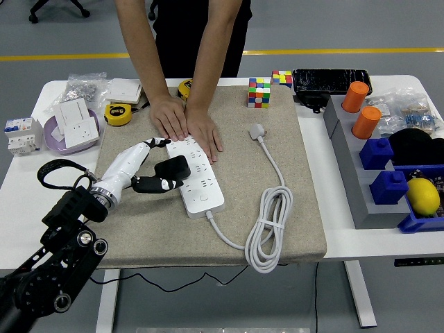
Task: Pick up the plug,place it near the board,insert it into the board,press the button
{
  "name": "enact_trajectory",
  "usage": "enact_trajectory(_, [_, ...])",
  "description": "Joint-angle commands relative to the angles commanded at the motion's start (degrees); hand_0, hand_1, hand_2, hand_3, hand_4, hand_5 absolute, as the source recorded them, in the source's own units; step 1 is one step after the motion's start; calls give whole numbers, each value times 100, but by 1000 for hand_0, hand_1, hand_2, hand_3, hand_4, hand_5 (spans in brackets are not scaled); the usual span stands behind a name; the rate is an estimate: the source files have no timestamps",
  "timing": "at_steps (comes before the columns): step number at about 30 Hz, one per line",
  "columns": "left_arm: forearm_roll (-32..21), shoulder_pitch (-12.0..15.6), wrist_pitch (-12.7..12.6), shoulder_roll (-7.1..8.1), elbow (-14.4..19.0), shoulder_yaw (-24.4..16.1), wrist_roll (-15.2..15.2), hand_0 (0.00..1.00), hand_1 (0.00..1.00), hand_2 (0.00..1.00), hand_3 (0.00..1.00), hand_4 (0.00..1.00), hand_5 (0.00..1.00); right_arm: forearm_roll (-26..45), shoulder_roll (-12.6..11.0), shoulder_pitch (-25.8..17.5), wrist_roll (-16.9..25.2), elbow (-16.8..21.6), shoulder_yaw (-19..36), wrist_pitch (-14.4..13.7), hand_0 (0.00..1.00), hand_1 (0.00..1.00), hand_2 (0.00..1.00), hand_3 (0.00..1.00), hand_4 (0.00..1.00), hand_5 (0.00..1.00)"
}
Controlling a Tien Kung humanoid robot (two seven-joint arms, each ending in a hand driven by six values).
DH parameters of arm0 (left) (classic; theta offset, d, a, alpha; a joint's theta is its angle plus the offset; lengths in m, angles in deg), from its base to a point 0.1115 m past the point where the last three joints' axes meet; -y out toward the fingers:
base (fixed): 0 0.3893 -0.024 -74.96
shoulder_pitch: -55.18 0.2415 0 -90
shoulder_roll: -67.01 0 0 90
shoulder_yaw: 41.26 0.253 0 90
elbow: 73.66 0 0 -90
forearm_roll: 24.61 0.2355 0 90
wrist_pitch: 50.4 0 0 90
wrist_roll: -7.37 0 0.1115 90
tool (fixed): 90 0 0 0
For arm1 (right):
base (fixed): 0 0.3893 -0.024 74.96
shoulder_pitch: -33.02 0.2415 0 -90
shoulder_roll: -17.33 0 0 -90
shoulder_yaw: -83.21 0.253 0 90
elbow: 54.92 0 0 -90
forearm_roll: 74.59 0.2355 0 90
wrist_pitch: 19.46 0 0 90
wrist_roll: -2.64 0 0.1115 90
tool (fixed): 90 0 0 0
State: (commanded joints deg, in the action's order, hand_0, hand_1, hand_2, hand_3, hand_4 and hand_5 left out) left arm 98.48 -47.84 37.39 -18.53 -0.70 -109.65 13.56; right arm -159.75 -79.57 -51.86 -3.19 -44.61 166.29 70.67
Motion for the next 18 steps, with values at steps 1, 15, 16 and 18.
enact_trajectory(1, [43, -24, -23, -16, -65, 15, -9, 957, 952, 869, 846, 998, 178, -3, 3, -1, -1, 0, 2, 1, 866, 744, 735, 764, 998, 840])
enact_trajectory(15, [-143, -162, -294, -181, -605, 74, -141, 824, 790, 704, 746, 998, 209, 44, 2, 9, -9, 0, -64, -9, 865, 744, 735, 764, 998, 840])
enact_trajectory(16, [-177, -169, -304, -190, -631, 76, -151, 824, 790, 704, 746, 998, 209, 49, 5, 7, -9, 0, -71, -10, 865, 744, 735, 764, 998, 840])
enact_trajectory(18, [-220, -179, -315, -199, -658, 81, -162, 824, 790, 704, 746, 998, 209, 58, 9, 4, -10, 0, -84, -11, 865, 744, 735, 764, 998, 840])
